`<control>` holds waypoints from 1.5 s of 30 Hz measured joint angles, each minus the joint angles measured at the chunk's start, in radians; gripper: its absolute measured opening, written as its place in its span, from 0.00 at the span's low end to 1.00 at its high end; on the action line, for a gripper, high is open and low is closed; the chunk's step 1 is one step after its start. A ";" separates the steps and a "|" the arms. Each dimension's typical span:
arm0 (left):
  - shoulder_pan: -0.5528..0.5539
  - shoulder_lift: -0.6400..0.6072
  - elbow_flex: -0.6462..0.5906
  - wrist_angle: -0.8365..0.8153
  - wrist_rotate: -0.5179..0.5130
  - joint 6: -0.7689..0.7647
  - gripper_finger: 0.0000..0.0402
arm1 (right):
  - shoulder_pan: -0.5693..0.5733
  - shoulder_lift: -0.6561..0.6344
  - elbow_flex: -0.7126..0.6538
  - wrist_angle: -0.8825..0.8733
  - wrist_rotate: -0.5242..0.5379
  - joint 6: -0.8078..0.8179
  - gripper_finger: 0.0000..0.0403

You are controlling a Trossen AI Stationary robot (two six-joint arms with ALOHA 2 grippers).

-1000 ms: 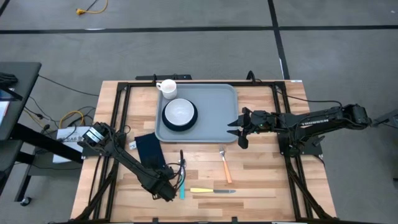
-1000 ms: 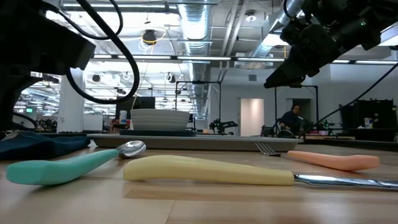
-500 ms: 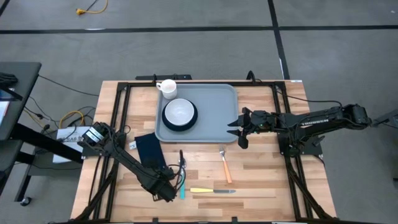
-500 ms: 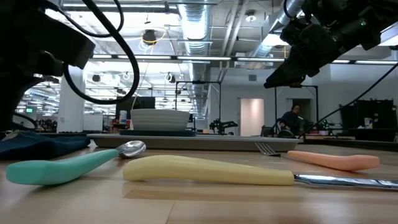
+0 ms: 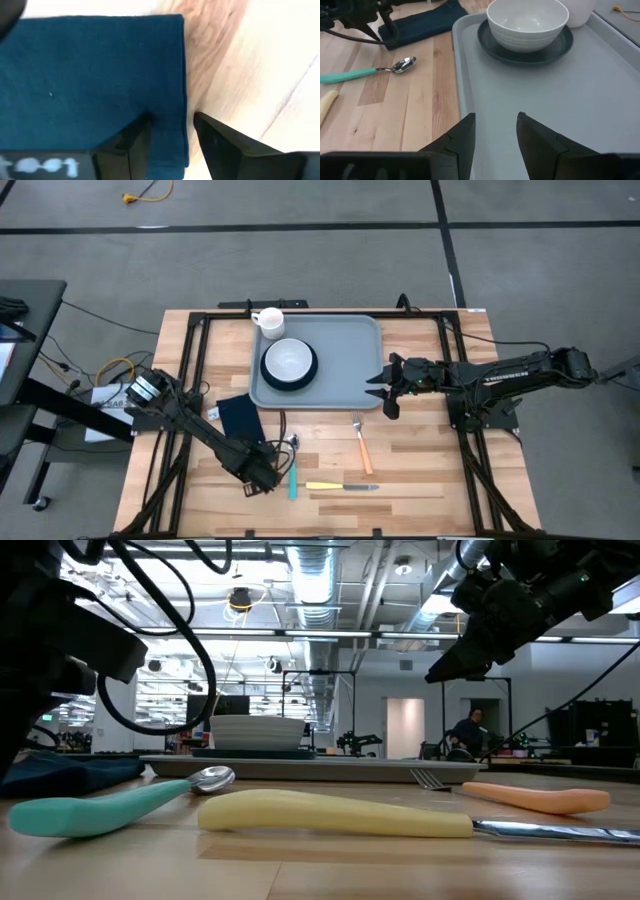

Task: Set up tray
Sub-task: Put the blue napkin on the gray serving tray to the right of the green plate

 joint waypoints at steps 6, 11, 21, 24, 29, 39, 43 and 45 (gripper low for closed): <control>0.017 0.012 0.036 -0.010 0.061 0.115 0.11 | 0.000 0.000 0.000 -0.008 -0.002 0.000 0.33; 0.021 0.028 0.105 -0.066 0.070 0.165 0.02 | 0.000 0.000 0.000 -0.008 -0.001 0.000 0.33; 0.023 -0.057 0.282 -0.366 -0.032 0.181 0.01 | 0.000 0.000 0.000 -0.002 -0.001 -0.010 0.33; 0.024 -0.117 0.341 -0.459 -0.077 0.147 0.00 | 0.000 0.000 0.000 0.013 -0.013 -0.049 0.33; 0.023 -0.198 0.430 -0.576 -0.250 0.084 0.00 | 0.000 0.000 0.000 0.080 -0.062 -0.138 0.33; 0.015 -0.222 0.533 -0.620 -0.401 0.157 0.00 | 0.000 0.071 0.008 0.360 -0.245 -0.327 0.33; 0.015 -0.222 0.599 -0.703 -0.429 0.156 0.00 | 0.001 0.136 0.039 0.418 -0.273 -0.367 0.33; 0.015 -0.222 0.634 -0.736 -0.449 0.151 0.00 | 0.001 0.177 0.061 0.445 -0.291 -0.369 0.33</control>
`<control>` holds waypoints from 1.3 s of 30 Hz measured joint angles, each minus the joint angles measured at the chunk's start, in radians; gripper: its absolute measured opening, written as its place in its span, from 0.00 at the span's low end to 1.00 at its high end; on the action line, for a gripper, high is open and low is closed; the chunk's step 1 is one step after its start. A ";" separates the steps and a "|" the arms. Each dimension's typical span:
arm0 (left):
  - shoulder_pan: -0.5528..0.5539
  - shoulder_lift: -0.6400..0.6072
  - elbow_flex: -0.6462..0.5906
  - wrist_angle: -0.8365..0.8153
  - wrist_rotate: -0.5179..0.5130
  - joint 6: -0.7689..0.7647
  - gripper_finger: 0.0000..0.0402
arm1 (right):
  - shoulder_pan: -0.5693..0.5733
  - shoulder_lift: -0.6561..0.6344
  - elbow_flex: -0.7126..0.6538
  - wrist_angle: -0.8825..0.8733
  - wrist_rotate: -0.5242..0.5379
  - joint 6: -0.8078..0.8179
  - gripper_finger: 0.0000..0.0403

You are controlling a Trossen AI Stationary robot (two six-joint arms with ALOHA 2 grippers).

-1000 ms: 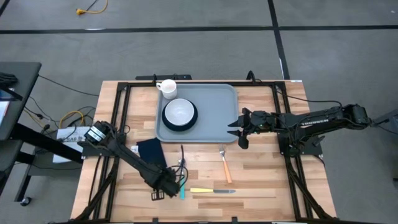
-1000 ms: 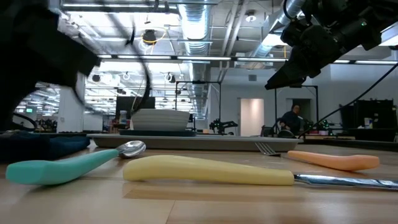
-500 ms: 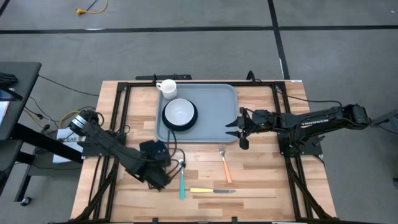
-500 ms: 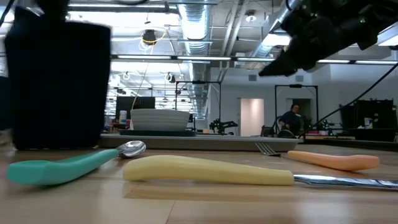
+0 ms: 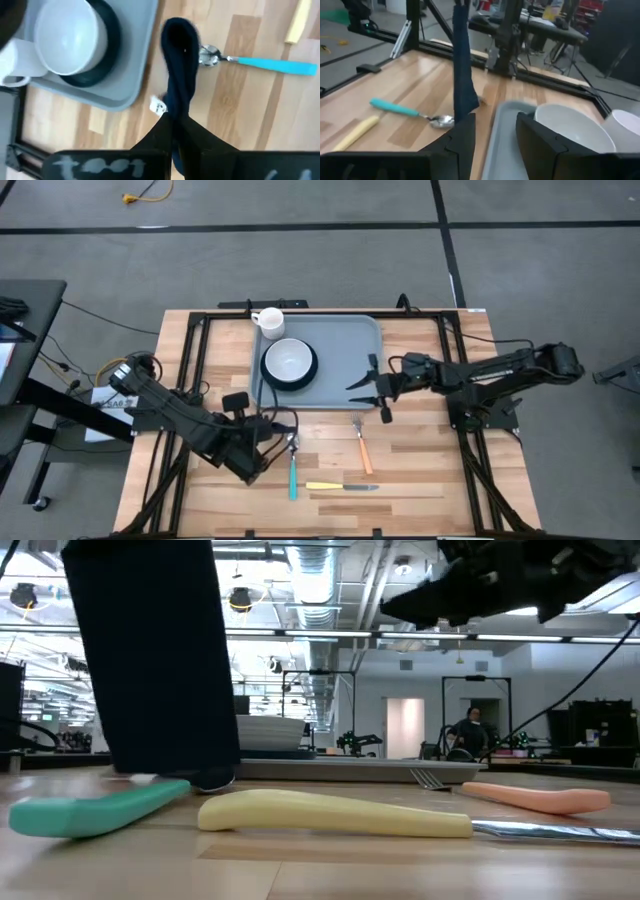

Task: Set up tray
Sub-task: Put the blue napkin on the gray serving tray to the right of the green plate

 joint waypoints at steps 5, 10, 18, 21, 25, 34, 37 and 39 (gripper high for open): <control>0.012 0.000 0.054 -0.003 -0.036 0.032 0.00 | 0.014 0.120 0.080 0.044 -0.026 -0.038 0.33; 0.040 0.000 0.068 -0.003 -0.050 0.080 0.00 | 0.035 0.254 0.203 0.042 -0.026 -0.082 0.33; 0.069 0.000 0.068 -0.003 -0.050 0.130 0.00 | 0.075 0.431 0.392 0.061 -0.023 -0.085 0.33; 0.073 -0.001 0.068 -0.003 -0.050 0.137 0.00 | 0.091 0.477 0.447 0.065 -0.023 -0.085 0.33; 0.072 0.000 0.068 -0.003 -0.050 0.138 0.00 | 0.110 0.518 0.503 0.067 -0.023 -0.084 0.33; 0.072 -0.001 0.050 -0.002 -0.066 0.138 0.00 | 0.164 0.600 0.622 0.061 -0.023 -0.076 0.33; 0.072 0.000 0.045 -0.002 -0.066 0.138 0.00 | 0.174 0.627 0.656 0.058 -0.023 -0.076 0.33; 0.072 0.000 0.045 0.002 -0.066 0.138 0.00 | 0.177 0.637 0.672 0.057 -0.022 -0.076 0.33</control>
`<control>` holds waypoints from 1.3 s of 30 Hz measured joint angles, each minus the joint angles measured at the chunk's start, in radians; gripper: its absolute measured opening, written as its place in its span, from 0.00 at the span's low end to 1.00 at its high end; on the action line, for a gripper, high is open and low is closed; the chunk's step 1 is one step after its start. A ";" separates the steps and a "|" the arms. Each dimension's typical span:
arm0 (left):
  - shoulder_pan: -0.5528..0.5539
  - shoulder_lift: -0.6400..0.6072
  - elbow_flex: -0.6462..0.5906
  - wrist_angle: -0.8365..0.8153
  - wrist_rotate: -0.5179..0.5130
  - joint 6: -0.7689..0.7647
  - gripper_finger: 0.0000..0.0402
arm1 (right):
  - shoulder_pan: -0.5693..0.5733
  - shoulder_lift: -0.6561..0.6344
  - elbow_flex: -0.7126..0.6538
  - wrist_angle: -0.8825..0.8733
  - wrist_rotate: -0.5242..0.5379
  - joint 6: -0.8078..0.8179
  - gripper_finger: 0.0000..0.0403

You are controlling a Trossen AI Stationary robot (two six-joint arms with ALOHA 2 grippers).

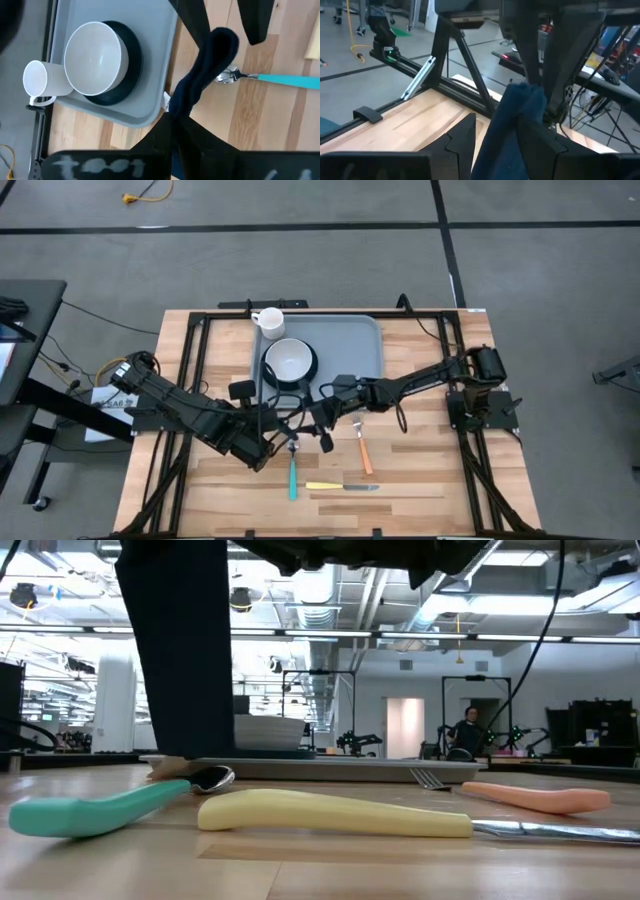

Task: Set up tray
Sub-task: Put the blue napkin on the gray serving tray to the right of the green plate

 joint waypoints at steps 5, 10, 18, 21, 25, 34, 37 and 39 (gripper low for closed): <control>0.000 0.000 0.000 0.012 0.009 0.001 0.00 | -0.005 0.006 0.022 -0.002 0.012 0.002 0.33; 0.000 0.000 0.000 0.017 0.015 0.002 0.00 | -0.010 0.006 0.023 0.004 0.086 0.008 0.33; 0.000 0.000 0.000 0.017 0.014 0.003 0.00 | -0.035 0.006 0.023 -0.005 0.107 0.053 0.27; 0.001 0.000 0.000 0.017 0.014 -0.002 0.00 | -0.041 0.006 0.023 -0.018 0.105 0.049 0.10; 0.012 0.000 0.000 0.015 0.014 -0.049 0.03 | -0.042 0.006 0.023 -0.040 0.093 0.030 0.02; 0.023 0.000 0.009 -0.005 0.020 -0.085 0.27 | -0.051 -0.009 0.021 -0.091 0.108 0.018 0.01; 0.023 0.000 0.023 -0.005 0.026 -0.086 0.33 | -0.062 -0.030 0.020 -0.126 0.109 0.018 0.00; 0.023 0.000 0.039 -0.004 0.022 -0.086 0.36 | -0.072 -0.040 0.023 -0.133 0.109 0.018 0.00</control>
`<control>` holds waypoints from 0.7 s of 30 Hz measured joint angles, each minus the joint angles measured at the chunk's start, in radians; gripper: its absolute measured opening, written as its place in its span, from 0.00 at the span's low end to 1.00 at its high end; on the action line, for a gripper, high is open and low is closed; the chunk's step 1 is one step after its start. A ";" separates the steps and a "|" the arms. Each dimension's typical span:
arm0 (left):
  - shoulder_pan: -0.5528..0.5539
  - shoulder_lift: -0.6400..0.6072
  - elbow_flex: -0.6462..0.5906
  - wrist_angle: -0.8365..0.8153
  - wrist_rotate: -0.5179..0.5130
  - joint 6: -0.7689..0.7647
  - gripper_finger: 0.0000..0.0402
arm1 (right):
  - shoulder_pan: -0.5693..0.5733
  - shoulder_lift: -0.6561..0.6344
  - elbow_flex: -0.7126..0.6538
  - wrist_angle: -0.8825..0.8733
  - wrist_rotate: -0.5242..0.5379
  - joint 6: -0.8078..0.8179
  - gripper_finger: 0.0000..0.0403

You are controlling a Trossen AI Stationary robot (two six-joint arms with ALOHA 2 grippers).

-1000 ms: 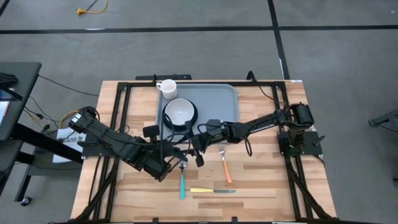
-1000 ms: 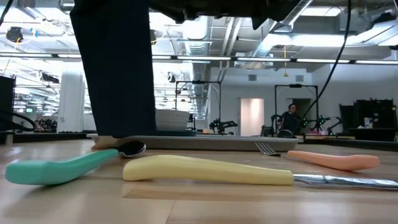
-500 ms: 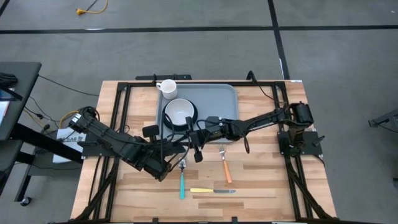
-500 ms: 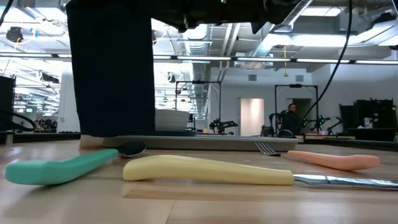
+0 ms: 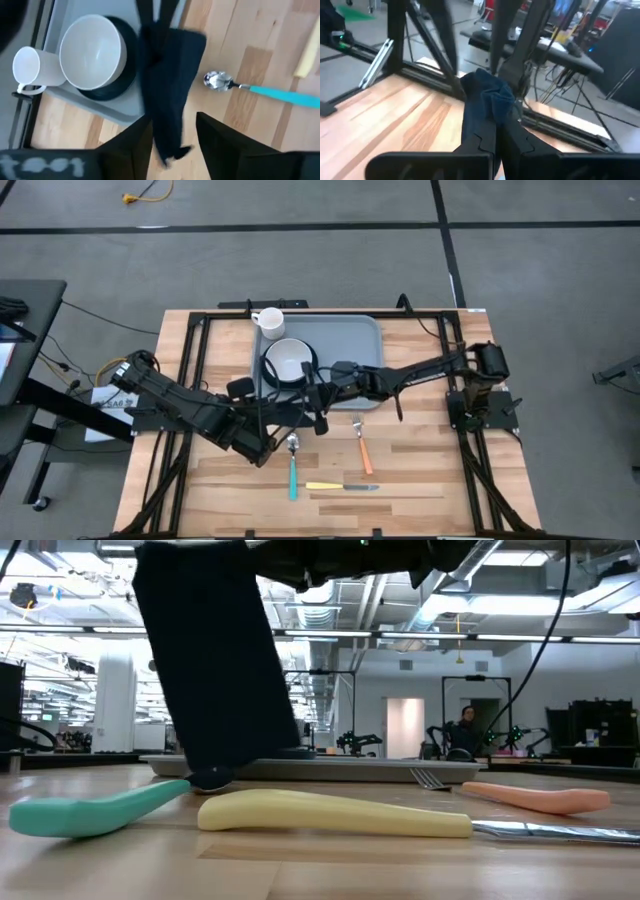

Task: Set up tray
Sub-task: Put the blue napkin on the gray serving tray to the right of the green plate

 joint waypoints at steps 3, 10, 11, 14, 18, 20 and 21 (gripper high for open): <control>-0.006 -0.003 0.033 -0.001 -0.025 -0.001 0.38 | -0.017 -0.035 -0.002 -0.052 0.000 0.000 0.00; -0.101 -0.026 0.047 0.001 -0.454 -0.019 0.36 | -0.044 -0.195 -0.001 -0.272 0.000 0.018 0.00; -0.123 -0.030 0.040 -0.001 -0.533 -0.032 0.36 | -0.044 -0.220 -0.001 -0.306 -0.001 0.029 0.00; -0.180 -0.044 0.015 -0.001 -0.763 -0.094 0.36 | -0.047 -0.304 -0.001 -0.439 -0.031 0.069 0.00; -0.222 -0.046 -0.028 0.001 -0.900 -0.164 0.36 | -0.065 -0.402 -0.014 -0.554 -0.137 0.164 0.00; -0.223 -0.046 -0.070 0.000 -0.901 -0.194 0.36 | -0.080 -0.442 -0.030 -0.570 -0.166 0.200 0.00; -0.219 -0.046 -0.098 0.000 -0.896 -0.217 0.36 | -0.091 -0.465 -0.044 -0.578 -0.174 0.220 0.00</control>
